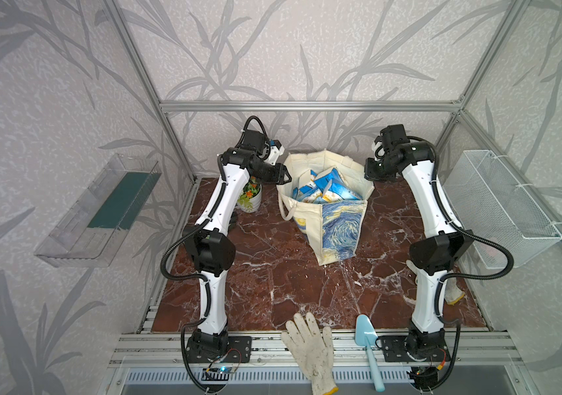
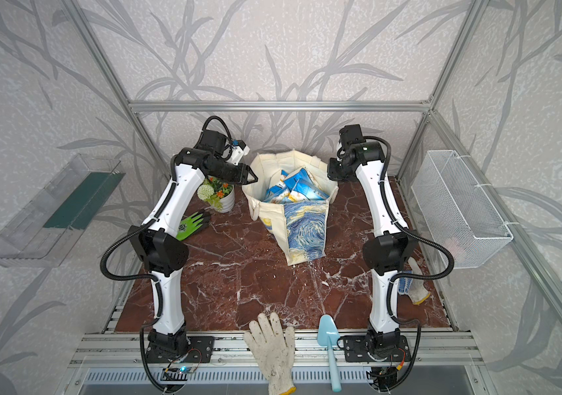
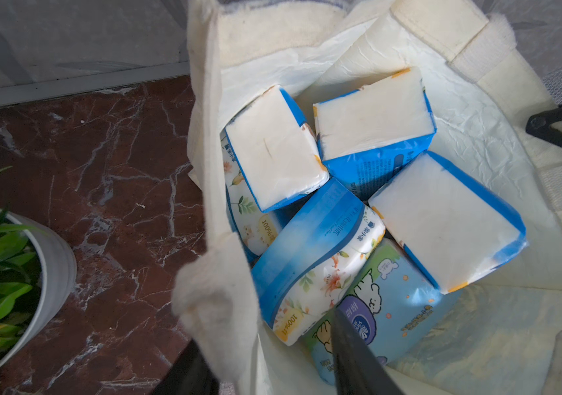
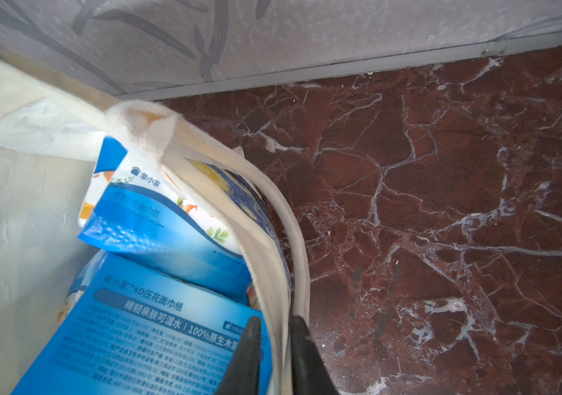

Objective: Put tissues into the canvas bag
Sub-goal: Adjust the canvas bag at the center of the board.

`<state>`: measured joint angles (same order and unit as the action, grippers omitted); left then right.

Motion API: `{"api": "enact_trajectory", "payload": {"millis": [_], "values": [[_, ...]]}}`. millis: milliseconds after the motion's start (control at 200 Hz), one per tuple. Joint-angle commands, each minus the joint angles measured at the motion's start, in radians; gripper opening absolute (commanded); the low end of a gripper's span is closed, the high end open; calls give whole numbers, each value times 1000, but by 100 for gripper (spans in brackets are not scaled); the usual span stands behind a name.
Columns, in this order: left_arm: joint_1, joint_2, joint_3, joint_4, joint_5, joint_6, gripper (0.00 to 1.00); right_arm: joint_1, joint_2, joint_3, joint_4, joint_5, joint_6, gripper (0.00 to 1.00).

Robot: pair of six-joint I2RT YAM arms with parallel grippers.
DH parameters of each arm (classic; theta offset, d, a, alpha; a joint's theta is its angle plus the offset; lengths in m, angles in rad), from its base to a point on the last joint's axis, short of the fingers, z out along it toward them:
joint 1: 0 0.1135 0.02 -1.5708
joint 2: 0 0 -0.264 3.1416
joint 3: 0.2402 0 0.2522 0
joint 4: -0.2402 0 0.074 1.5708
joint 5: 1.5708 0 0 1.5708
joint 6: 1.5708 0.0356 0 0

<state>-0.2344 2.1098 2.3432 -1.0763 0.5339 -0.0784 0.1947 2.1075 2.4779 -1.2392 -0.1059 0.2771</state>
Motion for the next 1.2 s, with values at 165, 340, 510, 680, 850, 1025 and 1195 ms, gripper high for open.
{"api": "enact_trajectory", "payload": {"millis": [165,340,510,680,850,1025,1195], "values": [[6,-86,-37,-3,-81,24,78,0,26,92,-27,-14,-9,41],[6,-113,-34,-7,-91,47,91,2,42,140,-31,-13,-12,53],[7,-149,-7,-21,-126,85,99,2,42,206,-30,35,-28,63],[25,-231,-8,-20,-206,92,99,-12,5,219,14,126,-37,75],[56,-323,-50,-32,-256,138,99,-31,-30,212,56,253,-50,94],[154,-457,-250,9,-233,127,99,-63,-58,163,60,348,-73,97],[288,-606,-543,125,-121,78,99,-91,-231,-153,239,386,-76,98]]}}
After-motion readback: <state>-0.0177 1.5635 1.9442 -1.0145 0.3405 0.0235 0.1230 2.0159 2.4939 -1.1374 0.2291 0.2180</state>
